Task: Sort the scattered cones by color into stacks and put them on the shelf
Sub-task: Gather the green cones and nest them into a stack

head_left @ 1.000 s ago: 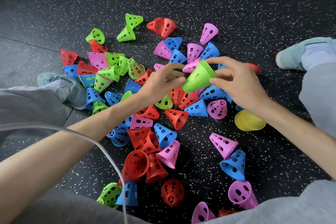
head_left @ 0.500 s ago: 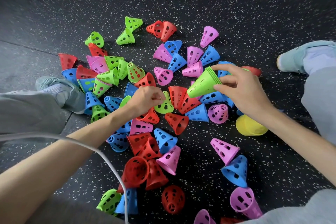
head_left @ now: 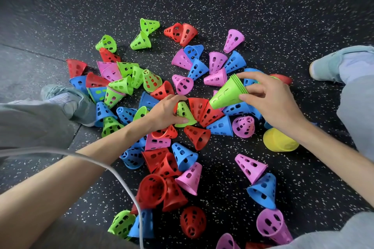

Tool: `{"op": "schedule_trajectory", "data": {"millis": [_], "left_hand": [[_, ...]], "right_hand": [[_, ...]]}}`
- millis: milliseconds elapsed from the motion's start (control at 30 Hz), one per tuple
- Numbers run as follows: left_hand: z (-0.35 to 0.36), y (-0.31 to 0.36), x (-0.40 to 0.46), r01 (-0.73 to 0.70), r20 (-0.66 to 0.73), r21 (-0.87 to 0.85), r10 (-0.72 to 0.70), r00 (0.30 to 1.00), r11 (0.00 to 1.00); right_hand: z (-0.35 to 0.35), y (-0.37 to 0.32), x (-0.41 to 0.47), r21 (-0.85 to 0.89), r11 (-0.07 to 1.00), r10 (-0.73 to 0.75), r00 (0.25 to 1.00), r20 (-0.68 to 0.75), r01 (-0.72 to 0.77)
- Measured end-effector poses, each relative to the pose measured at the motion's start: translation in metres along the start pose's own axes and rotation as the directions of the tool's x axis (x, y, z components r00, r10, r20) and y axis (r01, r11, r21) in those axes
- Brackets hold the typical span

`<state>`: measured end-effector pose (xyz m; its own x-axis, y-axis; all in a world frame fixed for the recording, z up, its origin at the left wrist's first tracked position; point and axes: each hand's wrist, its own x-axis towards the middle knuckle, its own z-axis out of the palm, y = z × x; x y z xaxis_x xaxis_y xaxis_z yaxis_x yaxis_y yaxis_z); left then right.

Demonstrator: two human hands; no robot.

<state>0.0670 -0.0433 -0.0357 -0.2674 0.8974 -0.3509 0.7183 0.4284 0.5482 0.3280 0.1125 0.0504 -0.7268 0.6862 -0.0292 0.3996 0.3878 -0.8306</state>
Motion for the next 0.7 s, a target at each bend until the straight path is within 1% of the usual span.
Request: {"op": "schedule_trajectory", "data": {"millis": [167, 233, 300, 400, 500, 600, 700], "left_hand": [[0.001, 0.002, -0.001, -0.010, 0.038, 0.036, 0.009, 0.999, 0.999], [0.001, 0.001, -0.002, -0.013, 0.020, 0.056, 0.012, 1.000, 0.998], [0.001, 0.003, -0.003, -0.001, -0.038, 0.031, 0.002, 0.999, 1.000], [-0.002, 0.008, -0.003, 0.021, -0.179, -0.100, -0.039, 0.983, 0.995], [-0.012, 0.014, -0.001, 0.057, -0.263, -0.251, -0.125, 0.957, 0.966], [-0.018, 0.025, 0.003, 0.094, -0.263, -0.415, -0.219, 0.940, 0.905], [-0.019, 0.046, 0.004, 0.071, -0.215, -0.586, -0.239, 0.947, 0.807]], "right_hand": [[-0.001, 0.000, 0.000, 0.001, 1.000, 0.001, 1.000, -0.004, -0.001], [-0.001, 0.000, 0.000, 0.001, 1.000, -0.001, 1.000, -0.007, 0.001], [-0.001, 0.000, -0.001, 0.000, 1.000, -0.003, 1.000, -0.012, 0.003], [-0.003, 0.000, -0.001, 0.006, 1.000, 0.003, 1.000, -0.023, -0.003], [-0.004, 0.000, 0.000, 0.012, 1.000, 0.007, 1.000, -0.030, -0.006], [-0.004, -0.003, 0.000, 0.020, 1.000, 0.007, 0.999, -0.034, -0.006], [-0.003, -0.005, -0.001, 0.032, 0.999, -0.001, 0.999, -0.038, 0.002]]}}
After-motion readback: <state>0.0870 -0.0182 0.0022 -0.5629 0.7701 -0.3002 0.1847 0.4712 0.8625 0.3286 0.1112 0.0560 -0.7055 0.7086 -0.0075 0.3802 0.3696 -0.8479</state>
